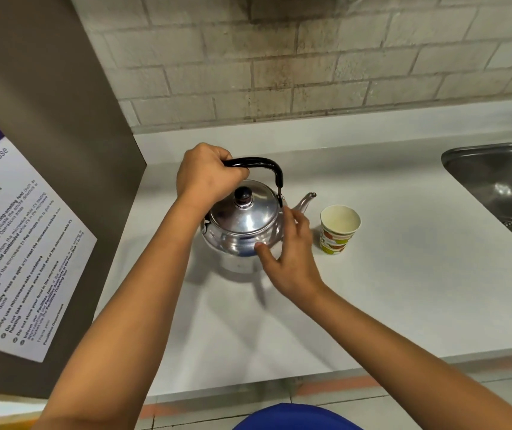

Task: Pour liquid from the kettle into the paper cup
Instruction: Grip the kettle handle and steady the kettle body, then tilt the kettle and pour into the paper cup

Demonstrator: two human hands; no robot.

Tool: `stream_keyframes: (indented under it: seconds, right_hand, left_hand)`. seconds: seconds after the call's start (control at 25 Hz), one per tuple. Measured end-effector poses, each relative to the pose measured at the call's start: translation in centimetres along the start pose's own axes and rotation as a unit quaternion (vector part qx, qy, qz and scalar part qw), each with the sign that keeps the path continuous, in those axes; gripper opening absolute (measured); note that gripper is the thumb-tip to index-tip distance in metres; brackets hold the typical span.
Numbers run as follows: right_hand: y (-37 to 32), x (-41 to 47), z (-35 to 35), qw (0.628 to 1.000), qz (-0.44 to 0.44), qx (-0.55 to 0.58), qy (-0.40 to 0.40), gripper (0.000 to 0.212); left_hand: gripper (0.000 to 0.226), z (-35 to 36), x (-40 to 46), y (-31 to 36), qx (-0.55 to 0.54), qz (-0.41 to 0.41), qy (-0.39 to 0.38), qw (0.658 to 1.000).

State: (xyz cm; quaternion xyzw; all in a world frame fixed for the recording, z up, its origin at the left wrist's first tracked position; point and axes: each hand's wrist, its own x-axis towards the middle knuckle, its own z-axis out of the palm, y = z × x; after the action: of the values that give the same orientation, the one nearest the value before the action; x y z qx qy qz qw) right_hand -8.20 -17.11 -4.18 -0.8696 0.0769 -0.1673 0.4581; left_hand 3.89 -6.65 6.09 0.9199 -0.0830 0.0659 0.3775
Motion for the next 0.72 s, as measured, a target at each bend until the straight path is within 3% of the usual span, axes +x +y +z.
stream_keyframes:
  seconds: [0.24,0.72]
  right_hand:
    - [1.4,-0.6,0.2,0.983,0.071,0.166,0.008,0.069]
    - [2.8,0.2,-0.2,0.962,0.093,0.256,-0.001,0.068]
  left_hand:
    - [0.023,0.9,-0.4,1.7,0.037,0.026,-0.009,0.999]
    - [0.007,2.3,-0.9,4.9,0.146,0.101,-0.018,0.984]
